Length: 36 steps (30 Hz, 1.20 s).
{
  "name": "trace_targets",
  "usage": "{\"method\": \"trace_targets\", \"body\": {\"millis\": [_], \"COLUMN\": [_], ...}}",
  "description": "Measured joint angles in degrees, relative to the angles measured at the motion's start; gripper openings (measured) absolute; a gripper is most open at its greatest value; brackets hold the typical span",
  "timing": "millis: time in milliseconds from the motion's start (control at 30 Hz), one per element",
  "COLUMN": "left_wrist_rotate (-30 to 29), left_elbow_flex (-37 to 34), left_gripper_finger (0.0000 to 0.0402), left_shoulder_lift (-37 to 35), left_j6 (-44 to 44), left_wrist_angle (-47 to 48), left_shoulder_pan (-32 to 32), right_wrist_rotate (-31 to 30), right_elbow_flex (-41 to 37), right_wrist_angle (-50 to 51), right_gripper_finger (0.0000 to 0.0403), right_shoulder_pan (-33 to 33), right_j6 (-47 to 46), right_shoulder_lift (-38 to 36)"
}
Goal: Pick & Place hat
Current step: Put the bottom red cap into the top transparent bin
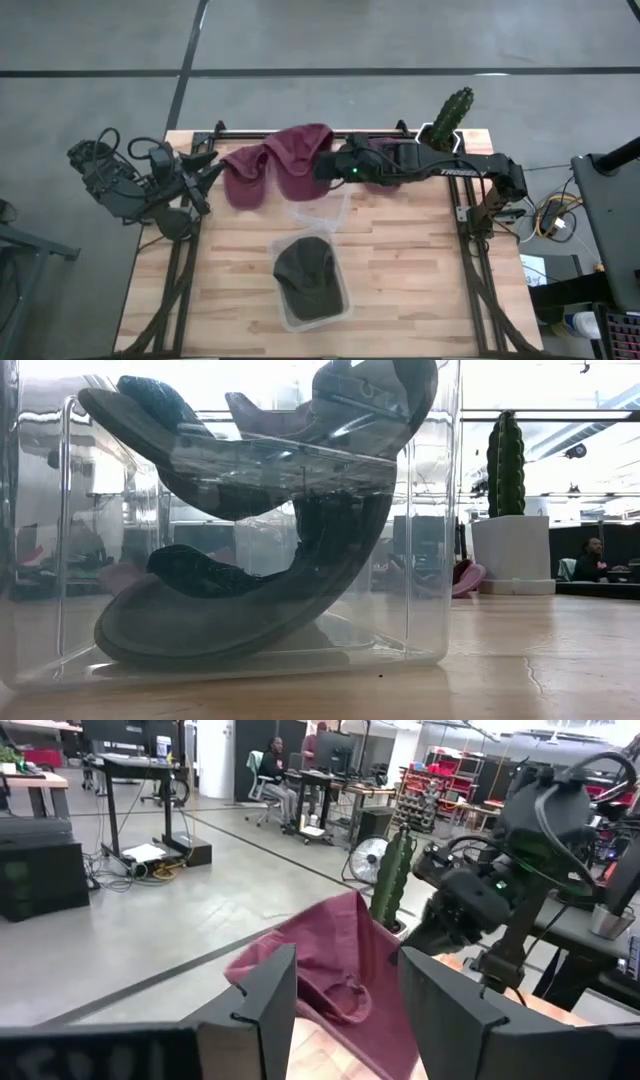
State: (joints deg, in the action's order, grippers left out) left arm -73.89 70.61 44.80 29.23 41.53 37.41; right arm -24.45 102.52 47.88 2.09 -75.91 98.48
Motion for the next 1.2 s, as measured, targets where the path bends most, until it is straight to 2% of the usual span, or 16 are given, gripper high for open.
{"method": "trace_targets", "body": {"millis": [367,600,833,1200], "left_wrist_rotate": [-0.7,-1.2,-2.1,-2.1], "left_elbow_flex": [0.0,0.0,0.0,0.4], "left_gripper_finger": [0.0168,0.0168,0.0168,0.0168], "left_shoulder_lift": [-0.1,-0.2,-0.3,-1.7], "left_j6": [-3.7,-4.2,-4.7,-8.1], "left_wrist_angle": [0.0,0.0,0.0,0.0], "left_shoulder_pan": [0.0,0.0,0.0,0.0], "right_wrist_rotate": [-1.6,-1.0,2.4,2.9], "right_elbow_flex": [-0.8,-2.5,-5.8,-11.2], "right_wrist_angle": [12.2,11.9,10.6,3.3], "right_gripper_finger": [0.0011,0.0011,0.0011,0.0013], "right_shoulder_pan": [-0.1,0.3,1.0,1.3], "right_j6": [-14.7,-18.9,-21.1,-22.7], "right_shoulder_lift": [-0.2,-0.1,-0.1,0.0]}}
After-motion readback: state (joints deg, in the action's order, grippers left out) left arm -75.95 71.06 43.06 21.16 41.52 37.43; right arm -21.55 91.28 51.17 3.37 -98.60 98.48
